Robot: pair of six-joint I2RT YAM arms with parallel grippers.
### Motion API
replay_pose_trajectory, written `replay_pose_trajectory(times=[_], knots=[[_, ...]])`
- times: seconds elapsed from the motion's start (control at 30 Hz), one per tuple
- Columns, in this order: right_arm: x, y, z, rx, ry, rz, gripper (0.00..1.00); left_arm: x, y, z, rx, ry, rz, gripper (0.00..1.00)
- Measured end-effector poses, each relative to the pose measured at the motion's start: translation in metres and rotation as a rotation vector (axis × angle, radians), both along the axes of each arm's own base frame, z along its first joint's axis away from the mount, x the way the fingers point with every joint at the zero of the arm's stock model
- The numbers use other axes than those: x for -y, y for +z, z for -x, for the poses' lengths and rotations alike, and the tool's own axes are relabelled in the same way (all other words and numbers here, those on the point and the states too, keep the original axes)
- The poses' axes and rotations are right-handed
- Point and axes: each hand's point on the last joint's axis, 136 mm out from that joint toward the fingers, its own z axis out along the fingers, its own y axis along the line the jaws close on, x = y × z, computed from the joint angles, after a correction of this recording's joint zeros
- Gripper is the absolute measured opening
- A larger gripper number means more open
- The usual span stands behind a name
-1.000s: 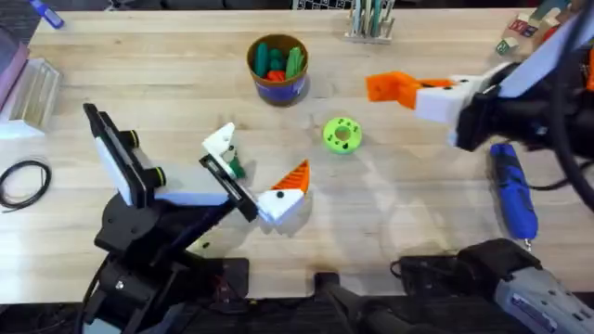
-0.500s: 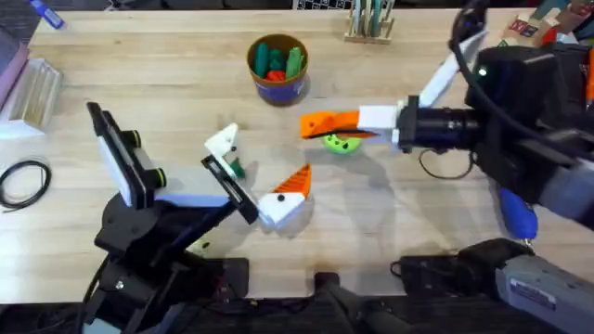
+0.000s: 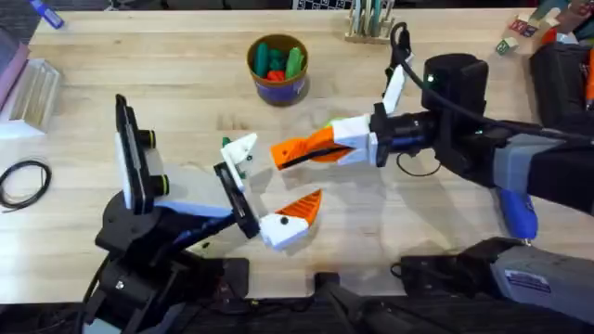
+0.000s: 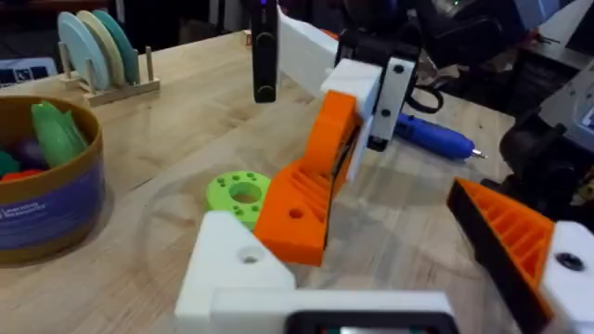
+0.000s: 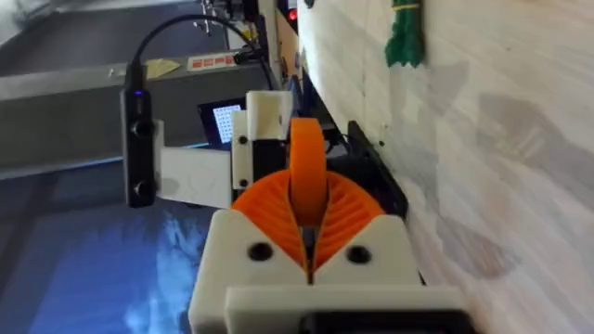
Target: Pick up the gripper from the table and insert it into the empty holder that is missing its gripper. Then pick up a screw, insert it into the mounting hole, and use the screwdriver to tighten it. Finally, clean up the table by picking up the vegetable and placing it into the bucket.
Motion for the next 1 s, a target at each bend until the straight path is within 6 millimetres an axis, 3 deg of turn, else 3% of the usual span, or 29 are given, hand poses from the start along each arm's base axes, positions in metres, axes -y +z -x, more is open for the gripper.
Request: replay_pose_trajectory(times=[0.4, 0.63, 1.0], knots=[[-0.005, 0.01, 0.0, -0.048, 0.004, -0.018, 0.009, 0.001, 0.0, 0.002, -0.002, -0.014, 0.0, 0.986], [-0.021, 0.025, 0.003, -0.016, 0.054, -0.033, 0.009, 0.001, -0.001, 0.002, -0.003, -0.015, 0.0, 0.986], [-0.047, 0.012, -0.009, -0.01, 0.107, -0.042, 0.008, -0.005, -0.001, -0.007, -0.019, 0.049, 0.005, 0.986]])
